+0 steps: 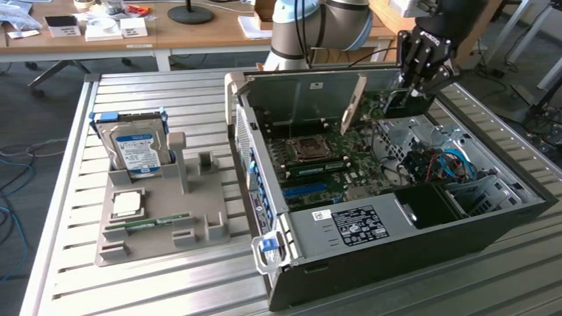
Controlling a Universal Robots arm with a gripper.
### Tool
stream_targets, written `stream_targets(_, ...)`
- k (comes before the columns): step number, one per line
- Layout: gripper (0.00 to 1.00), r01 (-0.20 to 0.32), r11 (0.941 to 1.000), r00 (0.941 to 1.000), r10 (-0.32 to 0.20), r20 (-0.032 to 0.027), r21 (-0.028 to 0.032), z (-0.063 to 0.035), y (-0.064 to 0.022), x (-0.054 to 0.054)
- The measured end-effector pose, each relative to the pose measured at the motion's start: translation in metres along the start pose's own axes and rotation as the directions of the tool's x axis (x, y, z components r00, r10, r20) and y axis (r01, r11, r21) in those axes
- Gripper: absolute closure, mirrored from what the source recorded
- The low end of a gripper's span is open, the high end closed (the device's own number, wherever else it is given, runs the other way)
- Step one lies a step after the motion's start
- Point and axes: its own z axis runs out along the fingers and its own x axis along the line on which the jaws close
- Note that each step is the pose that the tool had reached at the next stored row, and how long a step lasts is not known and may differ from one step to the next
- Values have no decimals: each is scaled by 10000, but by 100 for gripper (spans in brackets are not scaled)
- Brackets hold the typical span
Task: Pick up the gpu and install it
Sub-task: 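Insert the gpu into the slot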
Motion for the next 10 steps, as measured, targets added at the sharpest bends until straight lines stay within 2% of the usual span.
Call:
stream_targets(5, 73, 0, 10000, 10000, 0, 0, 21, 42, 117, 5)
stream_targets(10, 73, 1, 10000, 10000, -1, -1, 26, 65, 139, 6)
